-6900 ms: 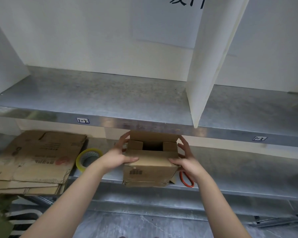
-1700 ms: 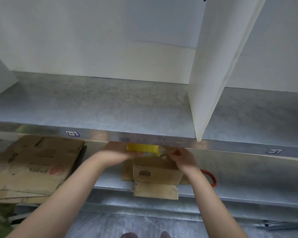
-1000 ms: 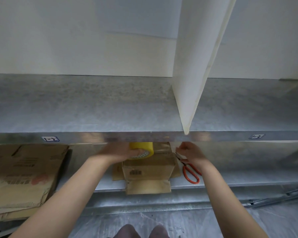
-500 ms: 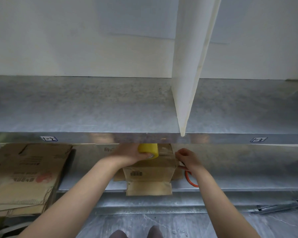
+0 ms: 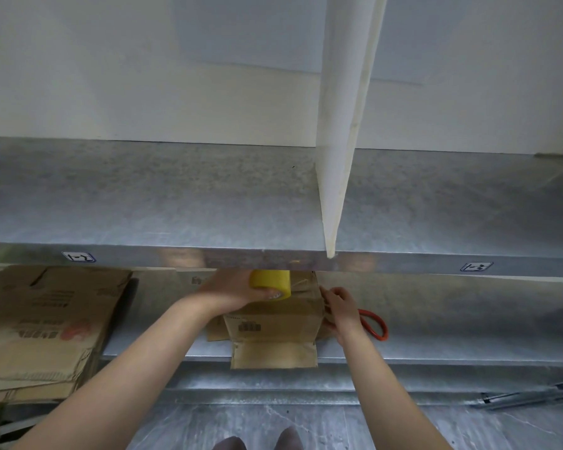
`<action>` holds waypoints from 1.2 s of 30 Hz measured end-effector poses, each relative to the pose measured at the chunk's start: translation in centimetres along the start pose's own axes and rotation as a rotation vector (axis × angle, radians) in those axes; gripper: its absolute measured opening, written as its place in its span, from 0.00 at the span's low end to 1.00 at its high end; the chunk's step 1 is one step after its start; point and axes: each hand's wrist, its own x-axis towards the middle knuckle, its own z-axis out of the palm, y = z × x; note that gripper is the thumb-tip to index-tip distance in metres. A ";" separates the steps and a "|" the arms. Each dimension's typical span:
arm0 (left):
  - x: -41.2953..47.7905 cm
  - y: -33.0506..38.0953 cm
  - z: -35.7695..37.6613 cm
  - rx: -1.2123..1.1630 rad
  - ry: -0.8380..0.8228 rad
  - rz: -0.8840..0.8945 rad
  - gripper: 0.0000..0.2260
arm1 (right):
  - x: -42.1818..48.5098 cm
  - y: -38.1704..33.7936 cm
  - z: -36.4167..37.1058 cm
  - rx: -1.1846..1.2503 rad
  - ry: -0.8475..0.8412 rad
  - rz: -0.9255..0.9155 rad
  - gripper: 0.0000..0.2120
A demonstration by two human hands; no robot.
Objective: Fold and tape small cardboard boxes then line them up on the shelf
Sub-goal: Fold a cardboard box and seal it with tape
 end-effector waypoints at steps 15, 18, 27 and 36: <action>0.0 -0.2 0.0 -0.038 0.036 -0.019 0.22 | -2.8 0.6 -0.4 -0.392 0.182 -0.415 0.06; 0.0 -0.3 0.1 -0.038 0.031 -0.029 0.23 | -4.0 0.5 -0.9 -0.393 0.034 -0.502 0.19; -0.3 0.1 -0.1 -0.061 0.010 -0.010 0.22 | -4.8 0.1 -1.1 -0.477 -0.165 -0.489 0.35; -1.8 -0.6 -0.7 -0.203 -0.026 -0.048 0.27 | -5.0 0.1 0.4 -0.500 -0.085 -0.536 0.42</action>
